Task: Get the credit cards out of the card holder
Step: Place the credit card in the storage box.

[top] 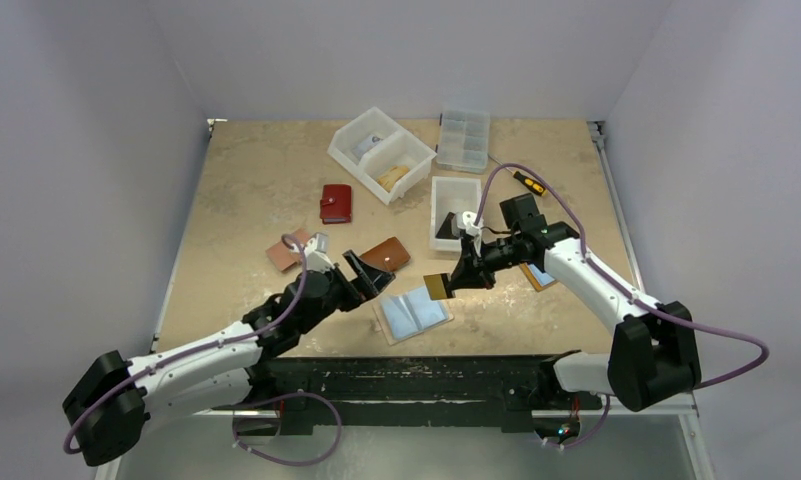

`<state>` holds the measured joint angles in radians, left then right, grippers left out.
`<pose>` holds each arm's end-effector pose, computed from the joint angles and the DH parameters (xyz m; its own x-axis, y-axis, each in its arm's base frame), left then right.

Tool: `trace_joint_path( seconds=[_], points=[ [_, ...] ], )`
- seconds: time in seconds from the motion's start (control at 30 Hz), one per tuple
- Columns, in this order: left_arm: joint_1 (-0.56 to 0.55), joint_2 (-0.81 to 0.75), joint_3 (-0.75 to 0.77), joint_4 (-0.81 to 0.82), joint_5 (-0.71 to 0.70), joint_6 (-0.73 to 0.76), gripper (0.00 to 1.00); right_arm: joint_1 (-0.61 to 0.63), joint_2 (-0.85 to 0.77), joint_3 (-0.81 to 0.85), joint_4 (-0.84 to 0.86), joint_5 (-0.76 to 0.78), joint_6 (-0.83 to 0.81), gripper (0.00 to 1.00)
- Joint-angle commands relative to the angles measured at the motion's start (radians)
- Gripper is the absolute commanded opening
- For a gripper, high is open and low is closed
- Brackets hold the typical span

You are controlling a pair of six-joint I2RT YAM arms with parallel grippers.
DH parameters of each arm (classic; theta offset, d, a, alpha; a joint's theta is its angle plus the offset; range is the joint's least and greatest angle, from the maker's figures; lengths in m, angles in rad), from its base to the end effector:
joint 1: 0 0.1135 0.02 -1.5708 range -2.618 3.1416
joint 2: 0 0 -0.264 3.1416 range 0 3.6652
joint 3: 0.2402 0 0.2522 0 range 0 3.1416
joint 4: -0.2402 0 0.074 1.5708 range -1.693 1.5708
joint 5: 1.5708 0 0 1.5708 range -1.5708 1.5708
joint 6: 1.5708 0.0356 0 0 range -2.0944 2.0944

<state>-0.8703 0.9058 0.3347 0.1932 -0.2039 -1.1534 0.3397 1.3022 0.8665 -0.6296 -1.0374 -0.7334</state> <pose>0.1324 -0.1458 0.1991 -0.6699 -0.5942 -0.4451 0.0369 0.5721 -0.8194 0.2179 0.1095 0.2385 -0.2363 -0.4445 -0.8641 -0.9701 0.0578 0.2355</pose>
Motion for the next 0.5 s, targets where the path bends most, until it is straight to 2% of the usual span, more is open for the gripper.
trace_joint_path(
  seconds=[0.0, 0.23, 0.33, 0.47],
  points=[
    [0.011, -0.102, -0.052, 0.038, -0.057, -0.179, 0.99, -0.004, -0.007, 0.051, -0.049, 0.008, -0.096, 0.0],
    [0.013, -0.15, -0.117, 0.193, -0.032, -0.342, 0.99, -0.005, -0.015, 0.06, -0.071, 0.035, -0.14, 0.0],
    [0.013, -0.122, -0.095, 0.183, -0.02, -0.398, 0.99, -0.004, -0.019, 0.059, -0.071, 0.042, -0.148, 0.0],
    [0.012, -0.066, -0.029, 0.092, -0.015, -0.505, 0.98, -0.004, -0.025, 0.053, -0.071, 0.046, -0.161, 0.0]
  ],
)
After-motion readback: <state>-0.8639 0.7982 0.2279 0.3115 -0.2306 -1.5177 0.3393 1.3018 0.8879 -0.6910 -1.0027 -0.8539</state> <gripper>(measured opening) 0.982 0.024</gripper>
